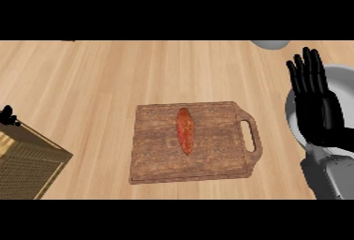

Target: Pick the sweet potato from the cutting board and place it in the pot

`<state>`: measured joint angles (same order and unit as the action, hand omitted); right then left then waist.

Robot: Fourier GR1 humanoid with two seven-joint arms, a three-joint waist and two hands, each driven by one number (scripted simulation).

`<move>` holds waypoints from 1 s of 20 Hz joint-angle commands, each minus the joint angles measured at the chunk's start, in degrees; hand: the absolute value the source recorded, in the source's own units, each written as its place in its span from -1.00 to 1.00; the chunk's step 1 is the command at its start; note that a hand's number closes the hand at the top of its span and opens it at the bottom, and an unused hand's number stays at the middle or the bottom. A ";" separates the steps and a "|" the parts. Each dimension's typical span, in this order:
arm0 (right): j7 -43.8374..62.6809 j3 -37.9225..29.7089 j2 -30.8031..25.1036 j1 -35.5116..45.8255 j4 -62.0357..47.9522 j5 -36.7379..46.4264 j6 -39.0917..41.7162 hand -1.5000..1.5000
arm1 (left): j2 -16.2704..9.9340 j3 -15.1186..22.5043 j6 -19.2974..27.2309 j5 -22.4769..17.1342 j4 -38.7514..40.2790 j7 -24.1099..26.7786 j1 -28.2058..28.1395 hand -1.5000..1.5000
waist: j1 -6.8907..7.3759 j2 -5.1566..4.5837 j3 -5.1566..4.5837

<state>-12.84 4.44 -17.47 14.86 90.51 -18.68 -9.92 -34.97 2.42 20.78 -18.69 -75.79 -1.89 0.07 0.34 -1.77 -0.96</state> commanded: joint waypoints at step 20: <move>-35.55 16.94 -14.85 28.85 -34.12 24.79 37.78 -1.00 | 12.84 1.70 -9.86 -1.49 -10.81 1.47 18.12 0.00 | 3.61 0.50 1.07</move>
<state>-40.17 18.17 -31.58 39.25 62.72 -1.78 25.83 -22.15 5.00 10.12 -20.23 -87.18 -0.39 17.72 4.06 -1.68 0.19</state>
